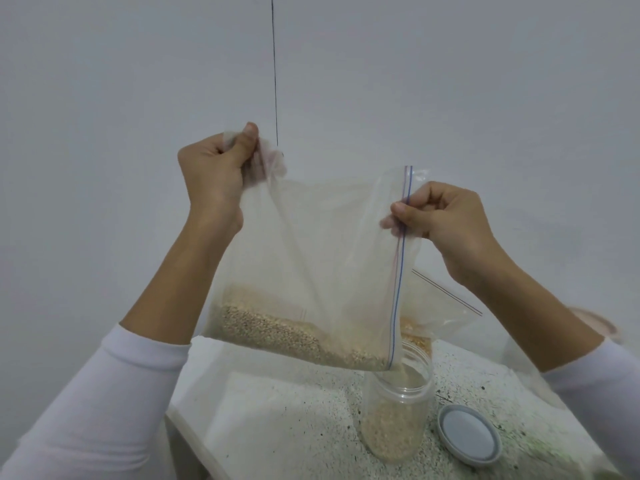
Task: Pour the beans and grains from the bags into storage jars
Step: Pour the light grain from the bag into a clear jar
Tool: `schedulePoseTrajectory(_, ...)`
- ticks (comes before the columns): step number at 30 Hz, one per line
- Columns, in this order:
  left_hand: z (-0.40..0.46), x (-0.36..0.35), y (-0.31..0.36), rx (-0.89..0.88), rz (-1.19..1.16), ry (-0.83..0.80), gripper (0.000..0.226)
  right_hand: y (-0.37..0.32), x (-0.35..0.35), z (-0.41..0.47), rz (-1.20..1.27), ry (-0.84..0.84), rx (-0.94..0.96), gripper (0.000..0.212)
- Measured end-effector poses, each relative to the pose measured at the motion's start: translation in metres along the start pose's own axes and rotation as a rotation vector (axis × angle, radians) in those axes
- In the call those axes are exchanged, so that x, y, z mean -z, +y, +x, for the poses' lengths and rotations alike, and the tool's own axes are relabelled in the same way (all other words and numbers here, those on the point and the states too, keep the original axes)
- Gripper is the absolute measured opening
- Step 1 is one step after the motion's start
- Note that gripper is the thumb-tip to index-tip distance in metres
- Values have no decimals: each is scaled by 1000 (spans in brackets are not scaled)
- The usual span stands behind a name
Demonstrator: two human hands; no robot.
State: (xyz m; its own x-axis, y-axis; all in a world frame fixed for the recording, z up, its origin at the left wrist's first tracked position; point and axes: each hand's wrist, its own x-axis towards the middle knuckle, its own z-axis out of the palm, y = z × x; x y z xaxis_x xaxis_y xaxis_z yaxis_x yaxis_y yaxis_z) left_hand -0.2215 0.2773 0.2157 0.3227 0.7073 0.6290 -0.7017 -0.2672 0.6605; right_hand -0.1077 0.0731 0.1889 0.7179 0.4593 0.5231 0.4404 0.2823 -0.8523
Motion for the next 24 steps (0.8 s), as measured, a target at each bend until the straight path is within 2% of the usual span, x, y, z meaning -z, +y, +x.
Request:
schedulePoseTrajectory(3, 2, 1, 2, -34, 6, 41, 32, -3, 2, 1, 8, 29, 24, 23)
schedulePoseTrajectory(6, 0, -2, 1, -19, 10, -8, 29, -1, 1, 0, -12, -15, 4, 21)
schedulePoseTrajectory(9, 1, -2, -2, -31, -10, 50, 32, 0, 1, 0, 3, 12, 14, 20)
schedulePoseTrajectory(13, 1, -2, -5, 2, 46, -10, 31, 2, 0, -1, -10, -11, -6, 21)
schedulePoseTrajectory(16, 5, 2, -6, -43, 37, 79, 37, 0, 2, 1, 13, 22, 20, 24)
schedulePoseTrajectory(20, 3, -1, -7, -34, 46, -32, 34, 2, 1, 0, 7, -17, 2, 22)
schedulePoseTrajectory(24, 6, 2, -6, -54, 33, 39, 44, 2, 6, 2, 14, 31, 28, 24)
